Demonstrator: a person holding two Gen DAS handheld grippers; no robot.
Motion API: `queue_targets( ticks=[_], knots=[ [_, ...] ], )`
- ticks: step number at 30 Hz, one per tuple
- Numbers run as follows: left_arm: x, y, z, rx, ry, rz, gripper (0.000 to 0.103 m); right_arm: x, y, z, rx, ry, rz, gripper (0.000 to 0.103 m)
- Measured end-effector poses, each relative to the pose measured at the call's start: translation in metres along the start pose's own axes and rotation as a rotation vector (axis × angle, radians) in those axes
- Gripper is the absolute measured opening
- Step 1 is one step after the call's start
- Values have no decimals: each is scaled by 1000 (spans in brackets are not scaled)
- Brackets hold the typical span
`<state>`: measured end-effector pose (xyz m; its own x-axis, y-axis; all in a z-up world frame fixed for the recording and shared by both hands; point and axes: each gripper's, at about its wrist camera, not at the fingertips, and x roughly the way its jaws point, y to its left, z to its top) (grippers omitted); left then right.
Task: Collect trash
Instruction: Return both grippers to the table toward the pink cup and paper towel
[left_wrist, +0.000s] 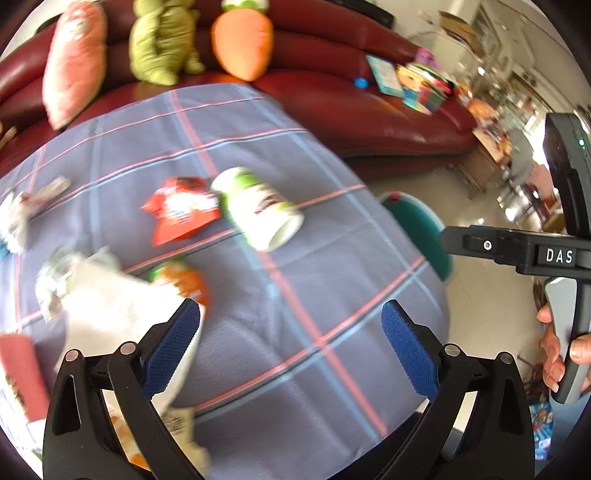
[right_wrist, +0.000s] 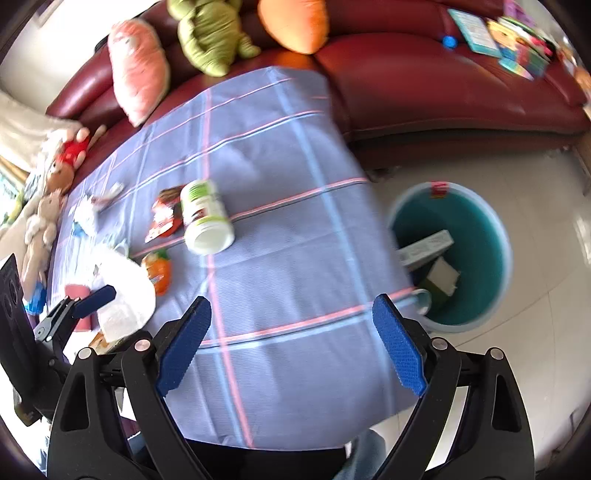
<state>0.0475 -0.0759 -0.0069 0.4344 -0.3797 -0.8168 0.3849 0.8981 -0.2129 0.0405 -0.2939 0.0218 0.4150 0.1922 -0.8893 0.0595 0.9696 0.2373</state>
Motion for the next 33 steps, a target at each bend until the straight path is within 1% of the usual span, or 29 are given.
queue_targets(
  ticks=[8, 12, 17, 19, 22, 25, 29, 33],
  knots=[
    [-37, 80, -28, -119, -24, 95, 99, 22, 75, -3, -113, 55, 33, 85],
    [-56, 119, -44, -165, -38, 163, 99, 36, 110, -6, -173, 87, 44, 85],
    [-78, 171, -66, -259, -46, 245, 99, 55, 145, -9, -237, 130, 55, 85],
    [-82, 187, -72, -287, -49, 279, 99, 65, 160, -9, -264, 151, 61, 85],
    [-79, 209, -80, -326, -25, 341, 99, 76, 177, -10, -291, 174, 71, 85],
    [-69, 228, -87, -373, 5, 342, 99, 86, 188, -11, -309, 194, 77, 85],
    [-53, 244, -90, -406, 37, 336, 99, 98, 196, -10, -317, 220, 78, 85],
    [-43, 254, -93, -431, 45, 325, 99, 107, 201, -8, -321, 234, 74, 85]
  ],
)
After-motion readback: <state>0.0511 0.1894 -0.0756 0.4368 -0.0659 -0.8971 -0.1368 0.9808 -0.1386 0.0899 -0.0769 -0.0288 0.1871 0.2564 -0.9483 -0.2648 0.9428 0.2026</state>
